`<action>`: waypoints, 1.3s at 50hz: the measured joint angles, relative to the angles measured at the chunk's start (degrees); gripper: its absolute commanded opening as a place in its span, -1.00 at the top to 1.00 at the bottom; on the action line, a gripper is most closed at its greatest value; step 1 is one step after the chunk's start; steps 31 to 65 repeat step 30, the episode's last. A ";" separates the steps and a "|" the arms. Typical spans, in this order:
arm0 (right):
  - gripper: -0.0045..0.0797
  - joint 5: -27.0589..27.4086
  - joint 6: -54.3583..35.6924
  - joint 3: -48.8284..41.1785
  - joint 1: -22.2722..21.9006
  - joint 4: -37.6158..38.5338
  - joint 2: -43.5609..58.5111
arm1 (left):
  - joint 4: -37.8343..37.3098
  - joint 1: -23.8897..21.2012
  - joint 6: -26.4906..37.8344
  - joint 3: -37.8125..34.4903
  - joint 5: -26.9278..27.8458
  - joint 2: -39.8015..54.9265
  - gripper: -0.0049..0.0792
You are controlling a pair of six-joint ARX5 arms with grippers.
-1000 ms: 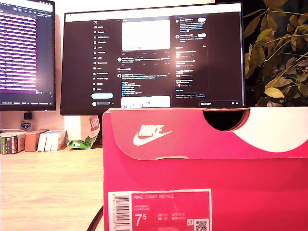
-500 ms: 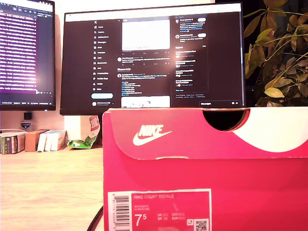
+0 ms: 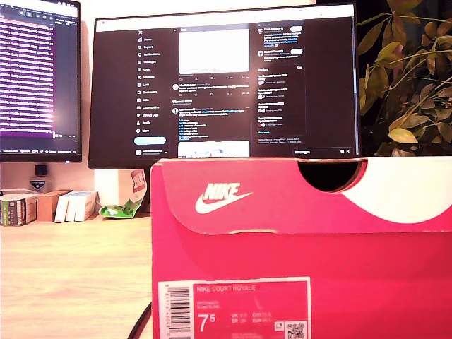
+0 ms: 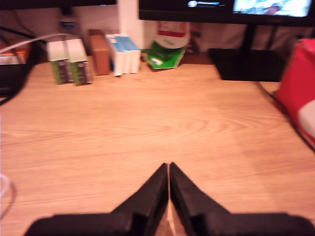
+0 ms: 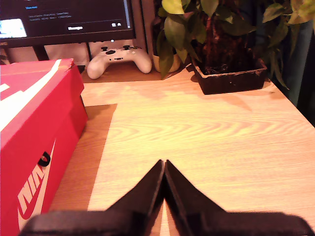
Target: Close the red shoebox by pushing the lid with your left arm and holding the box in place with your right arm
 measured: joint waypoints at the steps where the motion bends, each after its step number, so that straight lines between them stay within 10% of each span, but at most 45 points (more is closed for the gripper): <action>1: 0.92 -0.24 0.00 0.00 0.00 0.00 0.00 | -0.02 0.00 0.00 0.00 -0.44 0.00 0.93; 65: 0.92 -0.46 0.02 0.00 0.39 0.00 0.00 | -0.26 0.02 0.04 0.02 -4.76 0.00 0.93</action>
